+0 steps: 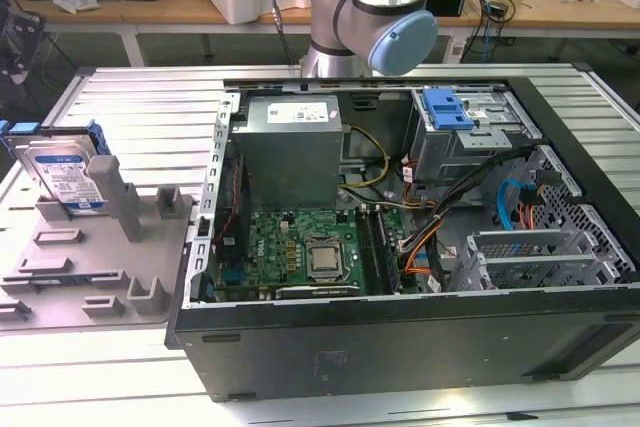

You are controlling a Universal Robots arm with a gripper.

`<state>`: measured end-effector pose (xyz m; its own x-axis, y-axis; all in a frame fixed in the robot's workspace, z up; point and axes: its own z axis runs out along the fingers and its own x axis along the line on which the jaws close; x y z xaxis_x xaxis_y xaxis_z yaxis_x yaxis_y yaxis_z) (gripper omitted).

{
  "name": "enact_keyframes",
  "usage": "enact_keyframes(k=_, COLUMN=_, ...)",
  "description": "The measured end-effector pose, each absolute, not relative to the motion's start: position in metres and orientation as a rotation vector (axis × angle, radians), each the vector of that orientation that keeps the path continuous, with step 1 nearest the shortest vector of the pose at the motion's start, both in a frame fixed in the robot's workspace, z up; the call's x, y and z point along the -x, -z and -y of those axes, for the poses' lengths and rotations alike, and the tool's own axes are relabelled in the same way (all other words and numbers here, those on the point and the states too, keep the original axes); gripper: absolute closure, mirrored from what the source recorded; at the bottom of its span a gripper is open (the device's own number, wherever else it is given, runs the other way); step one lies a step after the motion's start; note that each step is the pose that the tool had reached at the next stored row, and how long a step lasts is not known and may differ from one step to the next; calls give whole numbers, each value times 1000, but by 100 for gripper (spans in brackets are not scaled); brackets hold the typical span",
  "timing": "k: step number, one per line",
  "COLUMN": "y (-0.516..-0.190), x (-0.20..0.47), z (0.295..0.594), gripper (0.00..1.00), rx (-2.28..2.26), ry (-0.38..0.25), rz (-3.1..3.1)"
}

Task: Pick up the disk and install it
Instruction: 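Pick up the disk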

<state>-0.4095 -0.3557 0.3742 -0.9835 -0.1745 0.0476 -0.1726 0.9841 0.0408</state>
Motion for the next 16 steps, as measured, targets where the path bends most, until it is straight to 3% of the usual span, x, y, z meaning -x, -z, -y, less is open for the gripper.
enact_keyframes(k=2, y=-374, x=410, z=355, gripper=71, rx=-311, ry=55, rz=3074)
enact_keyframes(k=3, y=-374, x=410, z=354, gripper=58, rx=-359, ry=54, rz=3068)
enact_keyframes(k=16, y=-371, x=410, z=353, gripper=58, rx=-784, ry=42, rz=2984)
